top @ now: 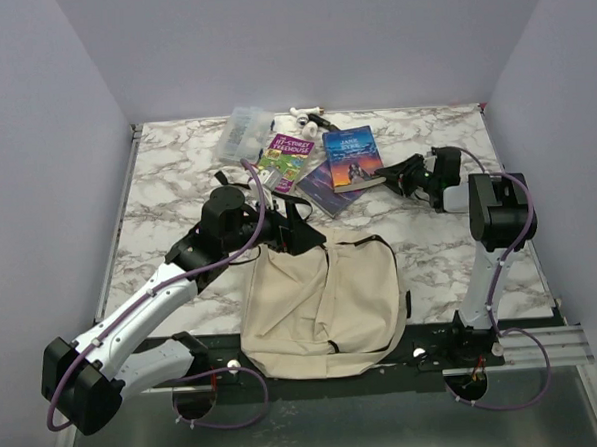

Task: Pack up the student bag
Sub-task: Pick up the book from the center of the board.

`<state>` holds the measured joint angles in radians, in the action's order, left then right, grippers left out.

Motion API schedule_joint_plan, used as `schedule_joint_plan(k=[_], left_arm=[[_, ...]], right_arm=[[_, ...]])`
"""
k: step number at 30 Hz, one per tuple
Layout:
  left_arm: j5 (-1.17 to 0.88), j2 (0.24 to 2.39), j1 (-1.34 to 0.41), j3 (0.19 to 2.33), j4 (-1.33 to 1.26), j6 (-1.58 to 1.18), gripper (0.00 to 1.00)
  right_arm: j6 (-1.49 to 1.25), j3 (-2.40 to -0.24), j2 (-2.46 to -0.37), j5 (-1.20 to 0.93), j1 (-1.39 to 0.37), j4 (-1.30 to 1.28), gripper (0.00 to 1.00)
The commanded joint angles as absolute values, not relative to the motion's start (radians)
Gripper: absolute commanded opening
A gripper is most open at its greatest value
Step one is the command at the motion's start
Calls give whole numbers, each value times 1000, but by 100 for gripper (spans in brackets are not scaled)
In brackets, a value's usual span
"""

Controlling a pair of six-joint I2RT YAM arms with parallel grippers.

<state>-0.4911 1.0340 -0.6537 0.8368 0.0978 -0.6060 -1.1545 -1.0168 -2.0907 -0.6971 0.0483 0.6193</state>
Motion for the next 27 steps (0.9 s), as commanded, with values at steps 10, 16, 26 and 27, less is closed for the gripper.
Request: schedule_joint_plan(k=[10, 16, 26, 27], left_arm=[[-532, 959, -562, 834, 134, -614, 87], [-494, 910, -485, 791, 108, -770, 90], [-545, 947, -376, 677, -227, -1196, 98], [-544, 956, -371, 665, -253, -1246, 98]], right_arm=[[-1001, -1078, -1798, -789, 54, 330, 0], [-1004, -1053, -1645, -856, 53, 312, 0], [-1276, -958, -1444, -939, -106, 545, 0], [-1286, -959, -1429, -930, -131, 549, 0]])
